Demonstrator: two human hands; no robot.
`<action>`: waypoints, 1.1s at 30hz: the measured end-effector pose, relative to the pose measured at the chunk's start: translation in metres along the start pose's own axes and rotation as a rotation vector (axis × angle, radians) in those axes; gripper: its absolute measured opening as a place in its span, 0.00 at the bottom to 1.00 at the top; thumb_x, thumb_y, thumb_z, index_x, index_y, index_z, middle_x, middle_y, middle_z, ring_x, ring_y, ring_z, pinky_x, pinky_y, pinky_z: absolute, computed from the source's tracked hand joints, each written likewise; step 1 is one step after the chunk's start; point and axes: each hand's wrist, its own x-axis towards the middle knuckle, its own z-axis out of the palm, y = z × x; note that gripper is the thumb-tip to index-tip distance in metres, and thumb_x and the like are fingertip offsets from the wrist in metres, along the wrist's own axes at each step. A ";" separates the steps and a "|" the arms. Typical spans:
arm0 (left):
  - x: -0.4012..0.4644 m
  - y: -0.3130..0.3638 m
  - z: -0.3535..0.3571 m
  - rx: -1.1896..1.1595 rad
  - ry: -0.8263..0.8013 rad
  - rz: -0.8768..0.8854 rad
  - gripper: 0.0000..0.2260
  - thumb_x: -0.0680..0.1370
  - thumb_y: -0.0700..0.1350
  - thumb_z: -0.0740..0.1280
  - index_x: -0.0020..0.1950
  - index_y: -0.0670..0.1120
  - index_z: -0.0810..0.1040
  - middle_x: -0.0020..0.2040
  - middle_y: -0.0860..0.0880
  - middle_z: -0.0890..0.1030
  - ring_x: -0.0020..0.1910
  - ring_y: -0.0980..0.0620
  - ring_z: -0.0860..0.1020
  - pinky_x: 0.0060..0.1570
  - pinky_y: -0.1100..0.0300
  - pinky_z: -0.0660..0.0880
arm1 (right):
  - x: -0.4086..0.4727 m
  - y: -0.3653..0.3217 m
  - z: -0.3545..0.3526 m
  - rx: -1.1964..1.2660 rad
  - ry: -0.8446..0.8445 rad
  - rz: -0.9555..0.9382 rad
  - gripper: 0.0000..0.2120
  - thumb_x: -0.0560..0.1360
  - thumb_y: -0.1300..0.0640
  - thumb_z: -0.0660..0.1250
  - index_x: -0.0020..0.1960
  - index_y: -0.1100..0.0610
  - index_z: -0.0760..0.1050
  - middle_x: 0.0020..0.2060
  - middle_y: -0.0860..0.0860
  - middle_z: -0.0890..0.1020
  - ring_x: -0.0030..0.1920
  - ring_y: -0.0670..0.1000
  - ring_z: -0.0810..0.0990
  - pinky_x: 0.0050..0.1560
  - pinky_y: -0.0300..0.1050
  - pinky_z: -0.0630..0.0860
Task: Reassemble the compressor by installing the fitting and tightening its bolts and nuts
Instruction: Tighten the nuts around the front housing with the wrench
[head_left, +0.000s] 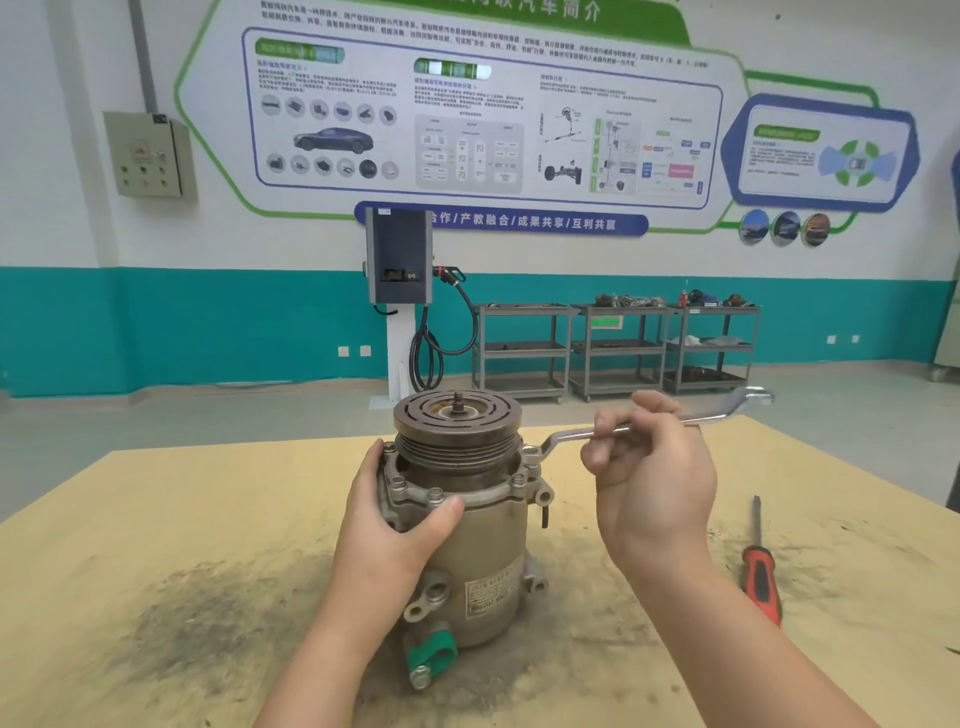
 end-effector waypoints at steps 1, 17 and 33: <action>0.000 0.001 0.000 -0.003 0.000 -0.011 0.42 0.60 0.61 0.75 0.71 0.63 0.61 0.56 0.74 0.75 0.57 0.71 0.75 0.45 0.74 0.74 | 0.005 0.003 -0.003 0.066 0.036 0.100 0.10 0.77 0.69 0.51 0.49 0.58 0.67 0.27 0.54 0.75 0.22 0.50 0.68 0.26 0.41 0.67; -0.002 0.006 0.000 0.027 0.009 -0.012 0.42 0.60 0.62 0.75 0.71 0.64 0.61 0.54 0.79 0.73 0.58 0.73 0.73 0.47 0.74 0.73 | 0.035 0.033 -0.012 0.144 -0.064 0.526 0.06 0.67 0.66 0.54 0.40 0.56 0.62 0.23 0.49 0.66 0.17 0.47 0.59 0.19 0.36 0.60; -0.004 0.008 0.004 0.029 0.036 -0.050 0.38 0.61 0.62 0.76 0.66 0.66 0.63 0.54 0.76 0.75 0.57 0.72 0.74 0.45 0.76 0.74 | -0.054 0.032 -0.018 -0.296 -0.301 -0.416 0.13 0.69 0.63 0.62 0.39 0.44 0.73 0.29 0.51 0.79 0.27 0.49 0.74 0.29 0.40 0.73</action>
